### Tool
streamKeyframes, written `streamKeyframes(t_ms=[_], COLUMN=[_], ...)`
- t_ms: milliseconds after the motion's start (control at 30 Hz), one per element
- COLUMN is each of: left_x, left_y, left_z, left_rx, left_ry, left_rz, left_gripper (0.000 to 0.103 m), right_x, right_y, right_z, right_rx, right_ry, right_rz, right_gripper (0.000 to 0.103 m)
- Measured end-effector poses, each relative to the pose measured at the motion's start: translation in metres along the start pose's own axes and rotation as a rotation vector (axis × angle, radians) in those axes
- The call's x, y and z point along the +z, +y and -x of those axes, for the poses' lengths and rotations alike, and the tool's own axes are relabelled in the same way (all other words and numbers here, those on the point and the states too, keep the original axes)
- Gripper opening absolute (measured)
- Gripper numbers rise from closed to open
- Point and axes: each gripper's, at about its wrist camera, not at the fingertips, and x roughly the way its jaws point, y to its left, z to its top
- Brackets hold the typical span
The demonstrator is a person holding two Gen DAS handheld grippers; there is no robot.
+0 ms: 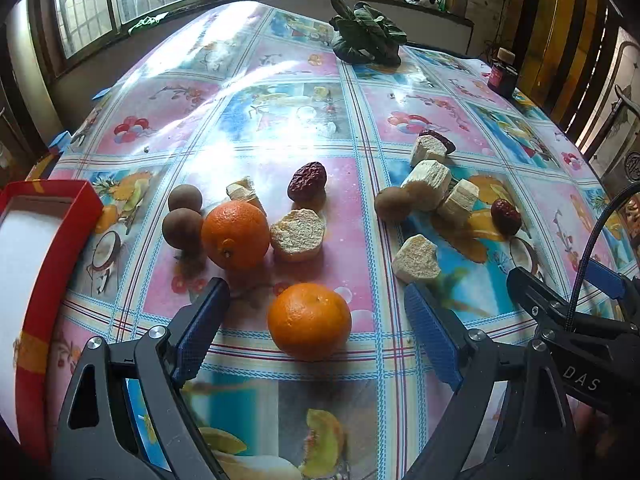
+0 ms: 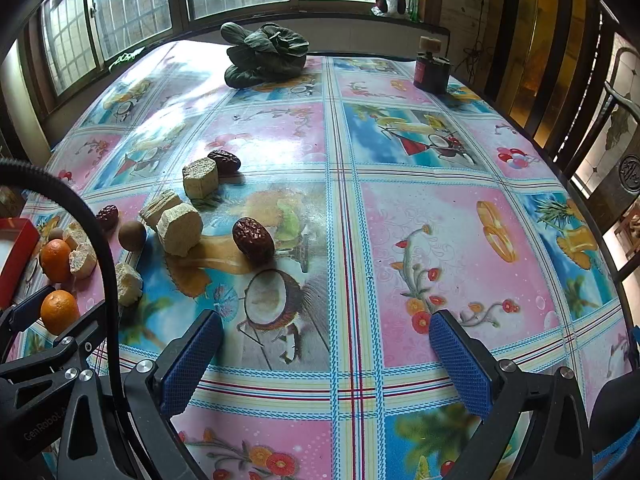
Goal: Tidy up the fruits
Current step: 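Move the left tool toward an orange while the right tool approaches a round cake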
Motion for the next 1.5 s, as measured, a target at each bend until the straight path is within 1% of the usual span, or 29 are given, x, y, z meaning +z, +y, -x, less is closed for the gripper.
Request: streamKeyframes(t_ms=[700, 767, 800, 867, 933, 967, 1033, 1067, 1133, 1233, 1300, 1333, 1400, 1500], left_x=[0.001, -0.001, -0.001, -0.001, -0.002, -0.005, -0.009, -0.010, -0.011, -0.014, -0.013, -0.013, -0.009, -0.012], left_y=[0.002, 0.001, 0.002, 0.005, 0.011, 0.018, 0.033, 0.040, 0.053, 0.070, 0.077, 0.078, 0.078, 0.071], left_z=[-0.001, 0.000, 0.000, 0.003, 0.007, 0.010, 0.021, 0.027, 0.039, 0.057, 0.062, 0.063, 0.059, 0.053], left_rx=[0.001, -0.003, -0.022, -0.055, -0.071, -0.079, -0.106, -0.118, -0.125, -0.102, -0.105, -0.111, -0.120, -0.099], left_ry=[0.000, 0.002, 0.014, 0.065, 0.086, 0.086, 0.079, 0.073, 0.050, -0.008, -0.026, -0.028, -0.003, 0.034], left_rz=[-0.001, -0.024, -0.046, -0.091, -0.076, -0.053, -0.011, -0.002, 0.004, 0.007, 0.010, 0.011, 0.000, -0.038], left_gripper=[0.090, 0.090, 0.090, 0.090, 0.090, 0.090, 0.090, 0.090, 0.090, 0.090, 0.090, 0.090, 0.090, 0.090], right_x=[0.001, 0.000, 0.001, 0.001, 0.001, 0.000, -0.003, -0.004, -0.005, -0.005, -0.004, -0.004, -0.005, -0.005], right_y=[0.000, 0.000, 0.000, 0.000, -0.001, -0.001, 0.001, 0.001, 0.004, 0.015, 0.023, 0.027, 0.034, 0.043], right_z=[0.000, 0.000, 0.000, 0.000, 0.000, 0.001, 0.008, 0.012, 0.021, 0.037, 0.045, 0.048, 0.053, 0.057], right_rx=[0.000, 0.000, -0.001, 0.001, 0.006, 0.017, 0.069, 0.104, 0.153, 0.174, 0.195, 0.209, 0.234, 0.243], right_ry=[0.001, 0.001, 0.002, 0.002, 0.000, -0.002, -0.012, -0.017, -0.036, -0.075, -0.092, -0.098, -0.107, -0.106], right_rz=[-0.001, -0.001, 0.000, -0.001, -0.002, 0.000, 0.005, 0.002, 0.003, 0.049, 0.076, 0.082, 0.096, 0.131], right_gripper=[0.103, 0.103, 0.103, 0.103, 0.103, 0.103, 0.099, 0.097, 0.097, 0.094, 0.091, 0.090, 0.085, 0.084])
